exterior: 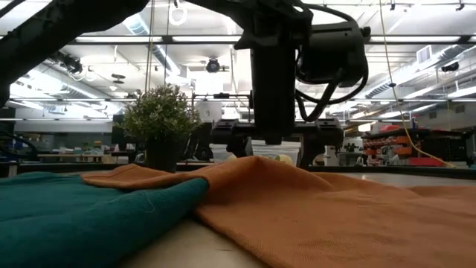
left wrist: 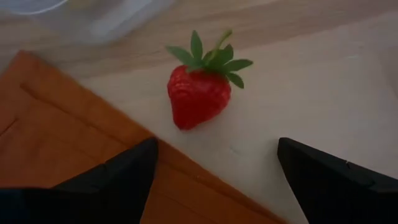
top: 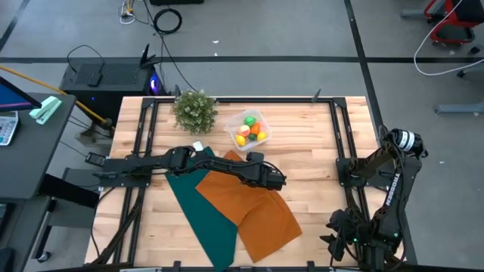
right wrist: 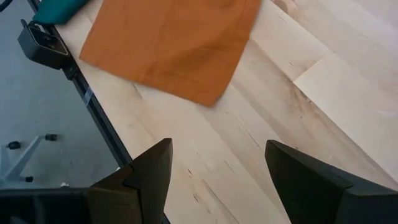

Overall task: Pick and placing Produce into tupperware
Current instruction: Put the red strawberry into the transparent bin

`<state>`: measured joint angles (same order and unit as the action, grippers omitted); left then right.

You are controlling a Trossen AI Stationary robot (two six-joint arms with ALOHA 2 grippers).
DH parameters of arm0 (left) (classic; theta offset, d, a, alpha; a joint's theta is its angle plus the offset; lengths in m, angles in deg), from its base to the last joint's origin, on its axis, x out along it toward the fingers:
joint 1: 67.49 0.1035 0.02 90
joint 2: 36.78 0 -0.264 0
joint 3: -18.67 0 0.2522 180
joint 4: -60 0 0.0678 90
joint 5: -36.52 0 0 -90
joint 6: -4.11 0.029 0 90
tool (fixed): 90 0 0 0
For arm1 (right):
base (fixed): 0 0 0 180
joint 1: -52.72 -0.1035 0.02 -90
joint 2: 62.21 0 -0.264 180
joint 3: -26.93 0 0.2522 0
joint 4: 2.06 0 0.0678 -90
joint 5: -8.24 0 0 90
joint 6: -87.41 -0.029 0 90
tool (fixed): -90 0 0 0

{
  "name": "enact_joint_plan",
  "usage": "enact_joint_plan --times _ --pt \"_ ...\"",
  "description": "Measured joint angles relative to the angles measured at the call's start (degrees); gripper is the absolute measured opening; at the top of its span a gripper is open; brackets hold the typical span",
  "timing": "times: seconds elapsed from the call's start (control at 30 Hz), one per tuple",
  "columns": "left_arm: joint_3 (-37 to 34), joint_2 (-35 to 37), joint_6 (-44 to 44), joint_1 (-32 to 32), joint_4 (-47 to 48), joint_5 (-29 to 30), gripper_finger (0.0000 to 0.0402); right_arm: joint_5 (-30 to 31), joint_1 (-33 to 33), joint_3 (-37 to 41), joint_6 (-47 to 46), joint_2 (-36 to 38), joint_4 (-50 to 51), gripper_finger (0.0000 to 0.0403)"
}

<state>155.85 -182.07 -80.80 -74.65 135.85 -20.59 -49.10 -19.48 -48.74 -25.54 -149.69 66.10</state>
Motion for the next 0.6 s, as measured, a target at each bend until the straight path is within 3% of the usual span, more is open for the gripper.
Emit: enact_joint_plan --times 0.23,0.4,0.6 --pt "-0.07 -0.22 0.51 0.59 0.23 5.94 0.0343 -0.15 0.01 0.0 -0.05 0.0 -0.02 0.0224" --pt "-0.07 -0.22 0.74 1.4 -0.23 4.87 0.0343 -0.54 0.02 0.0 -0.87 0.0 -0.02 0.0224" --pt "-0.07 -0.22 7.75 2.27 -5.13 4.84 0.0334 -0.85 0.02 0.0 -0.87 0.0 0.0 0.0224"
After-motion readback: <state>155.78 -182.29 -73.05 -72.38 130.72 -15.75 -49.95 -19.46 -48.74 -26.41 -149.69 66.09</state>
